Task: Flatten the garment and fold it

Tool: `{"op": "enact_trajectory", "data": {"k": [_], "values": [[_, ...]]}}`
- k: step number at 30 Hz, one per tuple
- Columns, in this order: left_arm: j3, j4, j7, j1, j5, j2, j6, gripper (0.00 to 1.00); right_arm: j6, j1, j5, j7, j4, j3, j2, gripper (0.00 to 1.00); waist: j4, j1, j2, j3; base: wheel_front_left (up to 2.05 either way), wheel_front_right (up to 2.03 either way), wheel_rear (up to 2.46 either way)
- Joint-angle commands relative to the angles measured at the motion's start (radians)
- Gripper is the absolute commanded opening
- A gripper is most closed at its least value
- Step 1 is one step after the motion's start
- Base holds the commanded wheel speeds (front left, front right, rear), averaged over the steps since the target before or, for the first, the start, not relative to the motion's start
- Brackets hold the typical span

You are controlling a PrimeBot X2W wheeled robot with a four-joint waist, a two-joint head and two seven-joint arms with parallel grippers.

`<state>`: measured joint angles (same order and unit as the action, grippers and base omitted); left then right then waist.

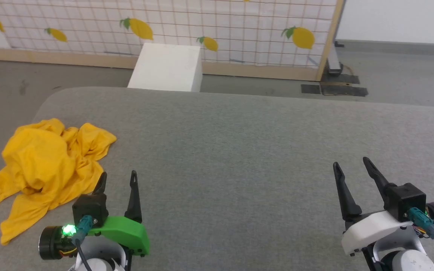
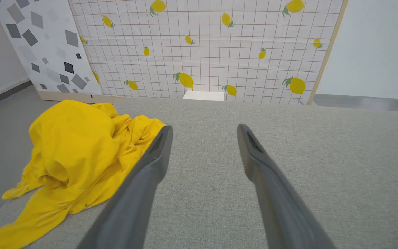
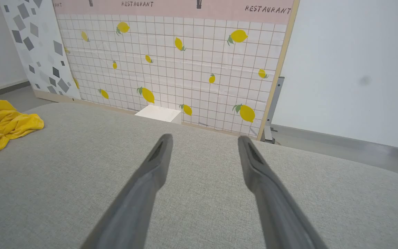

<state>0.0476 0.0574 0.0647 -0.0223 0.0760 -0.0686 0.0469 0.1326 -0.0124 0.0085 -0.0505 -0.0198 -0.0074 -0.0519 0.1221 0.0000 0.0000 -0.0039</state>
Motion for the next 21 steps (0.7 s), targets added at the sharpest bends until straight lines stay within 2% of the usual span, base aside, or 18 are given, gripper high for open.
{"op": "enact_trajectory", "data": {"k": [1, 21], "values": [[0.003, 0.006, 0.011, -0.019, 0.010, -0.010, 0.011, 1.00, -0.001, -0.002, 0.005, -0.011, -0.005, 0.001, 0.000, 1.00, 0.025, 0.0000, 0.0000, 0.001, 0.00, 0.00, 0.00], [0.013, 0.022, 0.052, -0.014, 0.056, -0.025, 0.058, 1.00, -0.001, -0.004, 0.012, -0.041, -0.026, 0.009, 0.001, 1.00, 0.151, 0.0000, 0.0000, 0.000, 0.00, 0.00, 0.00]]}}
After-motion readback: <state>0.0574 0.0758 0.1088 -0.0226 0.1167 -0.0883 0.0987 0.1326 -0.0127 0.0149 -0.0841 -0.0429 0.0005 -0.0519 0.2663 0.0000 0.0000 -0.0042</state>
